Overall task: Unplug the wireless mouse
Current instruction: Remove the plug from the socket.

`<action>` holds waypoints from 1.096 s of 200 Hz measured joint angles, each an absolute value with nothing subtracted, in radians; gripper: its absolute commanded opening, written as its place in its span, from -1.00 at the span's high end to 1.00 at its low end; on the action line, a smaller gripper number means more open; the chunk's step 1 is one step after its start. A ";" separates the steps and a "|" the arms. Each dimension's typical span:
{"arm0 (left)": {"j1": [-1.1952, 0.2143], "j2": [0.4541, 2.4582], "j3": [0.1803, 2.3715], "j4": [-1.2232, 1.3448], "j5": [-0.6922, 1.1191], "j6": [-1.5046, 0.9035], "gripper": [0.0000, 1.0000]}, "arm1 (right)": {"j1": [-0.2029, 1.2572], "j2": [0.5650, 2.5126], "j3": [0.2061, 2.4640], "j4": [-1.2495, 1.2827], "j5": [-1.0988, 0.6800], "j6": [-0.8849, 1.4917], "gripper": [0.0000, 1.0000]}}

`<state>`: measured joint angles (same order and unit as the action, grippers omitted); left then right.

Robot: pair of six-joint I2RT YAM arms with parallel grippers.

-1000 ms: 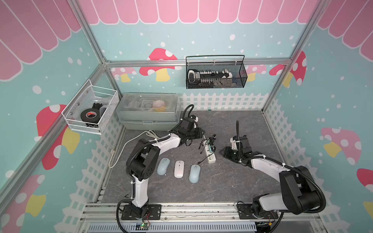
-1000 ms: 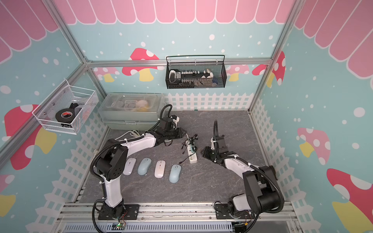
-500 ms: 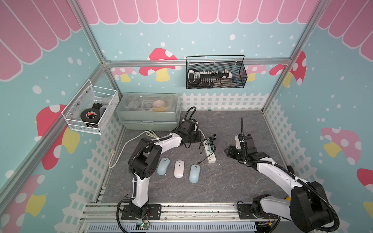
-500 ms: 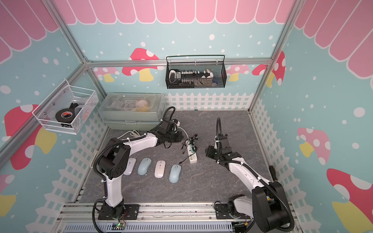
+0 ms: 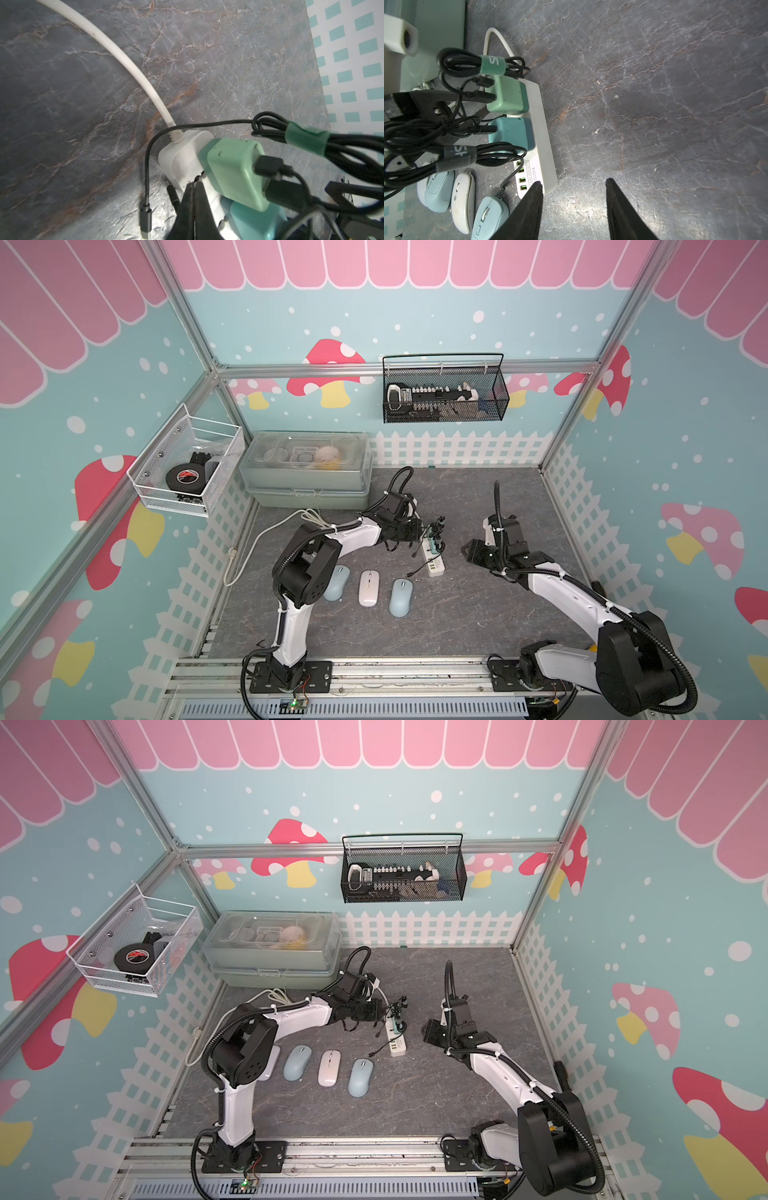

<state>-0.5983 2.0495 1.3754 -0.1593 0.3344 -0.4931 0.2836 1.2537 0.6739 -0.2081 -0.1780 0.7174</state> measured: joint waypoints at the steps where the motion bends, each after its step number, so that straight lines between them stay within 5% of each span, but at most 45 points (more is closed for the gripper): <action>1: -0.599 2.050 1.375 -0.159 0.335 -0.493 1.00 | 0.284 1.254 0.674 -0.208 -0.178 0.717 0.00; 125: -0.600 2.115 1.425 -0.156 0.372 -0.493 1.00 | 0.326 1.328 0.729 -0.194 -0.236 0.656 -0.17; 219: -0.597 2.115 1.410 -0.133 0.379 -0.509 1.00 | 0.427 1.174 0.633 -0.098 -0.098 0.497 -0.24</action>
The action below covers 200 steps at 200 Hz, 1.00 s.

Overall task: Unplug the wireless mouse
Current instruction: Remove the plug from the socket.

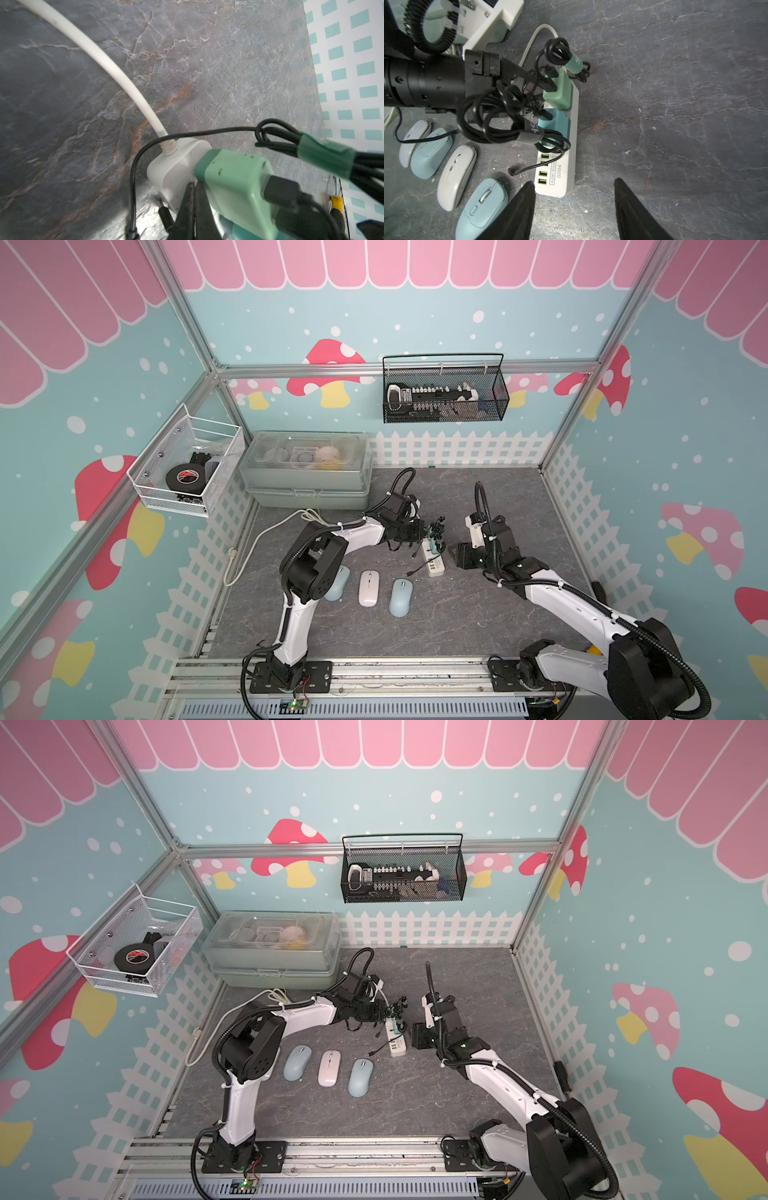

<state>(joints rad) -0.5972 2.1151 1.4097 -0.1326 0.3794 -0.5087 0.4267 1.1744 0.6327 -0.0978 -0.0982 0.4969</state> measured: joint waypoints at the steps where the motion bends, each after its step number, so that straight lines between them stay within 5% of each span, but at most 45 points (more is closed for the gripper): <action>1: -0.597 2.115 1.409 -0.131 0.379 -0.509 1.00 | 0.427 1.173 0.631 -0.097 -0.097 0.496 -0.24; 200: -0.582 2.127 1.406 -0.110 0.432 -0.513 1.00 | 0.491 1.233 0.493 0.253 -0.039 0.364 -0.38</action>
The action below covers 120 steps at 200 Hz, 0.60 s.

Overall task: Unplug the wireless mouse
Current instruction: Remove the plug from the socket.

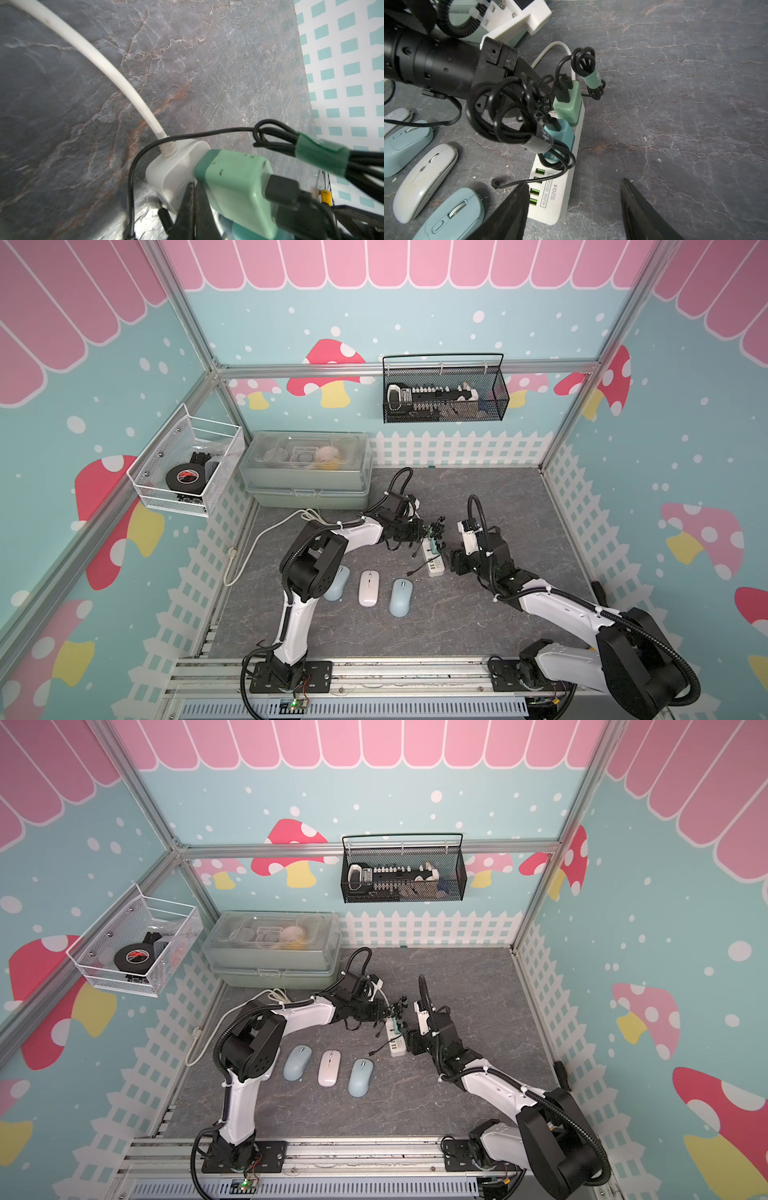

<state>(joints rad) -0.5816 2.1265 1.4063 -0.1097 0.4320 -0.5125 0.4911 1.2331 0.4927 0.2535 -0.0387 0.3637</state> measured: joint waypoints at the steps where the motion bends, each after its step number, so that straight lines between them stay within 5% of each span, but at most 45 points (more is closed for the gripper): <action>1: -0.582 2.127 1.406 -0.110 0.432 -0.513 1.00 | 0.492 1.234 0.492 0.255 -0.038 0.363 -0.38; 120: -0.577 2.130 1.408 -0.107 0.447 -0.518 1.00 | 0.559 1.370 0.467 0.416 -0.004 0.322 -0.38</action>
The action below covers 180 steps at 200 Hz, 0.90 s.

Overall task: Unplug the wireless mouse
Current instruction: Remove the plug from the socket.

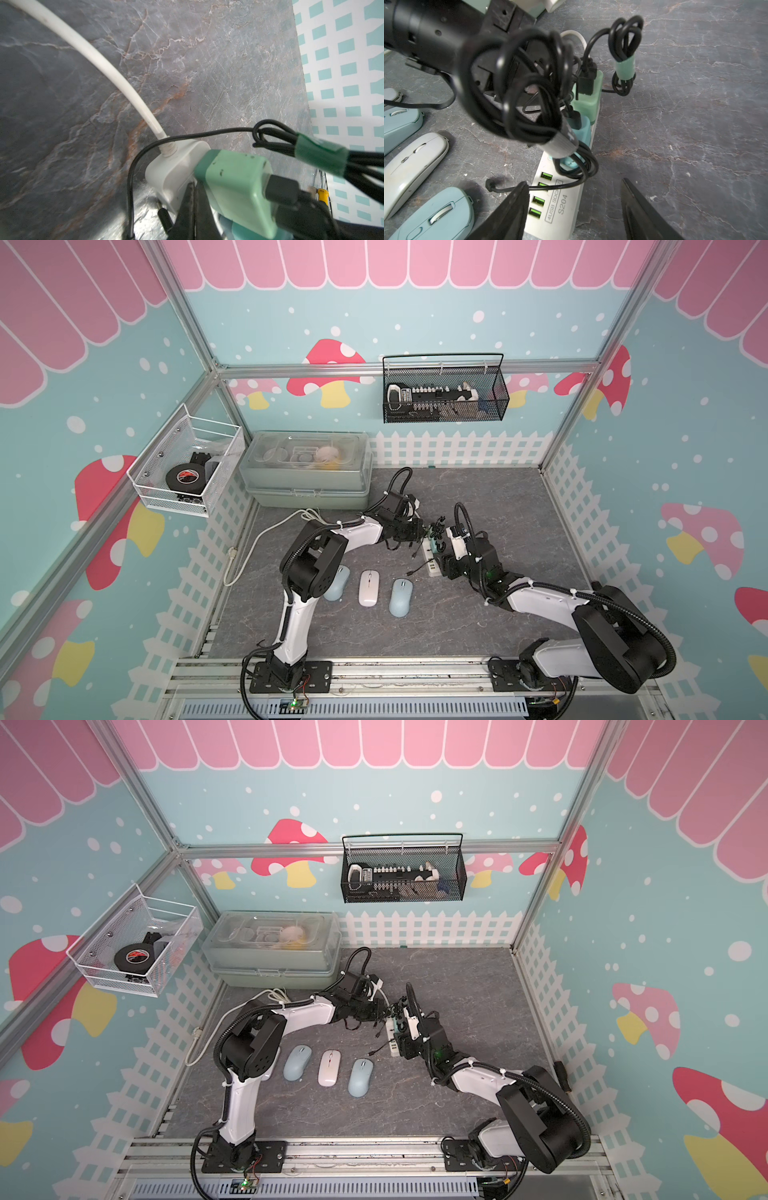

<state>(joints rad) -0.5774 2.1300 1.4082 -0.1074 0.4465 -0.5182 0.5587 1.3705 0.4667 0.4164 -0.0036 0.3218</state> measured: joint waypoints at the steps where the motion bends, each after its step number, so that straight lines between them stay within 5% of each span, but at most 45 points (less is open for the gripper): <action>1: -0.577 2.130 1.408 -0.107 0.446 -0.519 1.00 | 0.559 1.371 0.467 0.416 -0.003 0.322 -0.38; 91: -0.577 2.130 1.409 -0.108 0.447 -0.519 1.00 | 0.598 1.475 0.522 0.433 0.133 0.321 -0.39; 136: -0.577 2.133 1.411 -0.107 0.451 -0.520 1.00 | 0.605 1.560 0.575 0.458 0.160 0.337 -0.14; 180: -0.576 2.140 1.419 -0.105 0.460 -0.520 1.00 | 0.617 1.607 0.598 0.473 0.187 0.369 -0.10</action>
<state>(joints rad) -0.5762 2.1395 1.4185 -0.1047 0.4603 -0.5198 0.6170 1.6073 0.5983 0.4728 0.1867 0.3691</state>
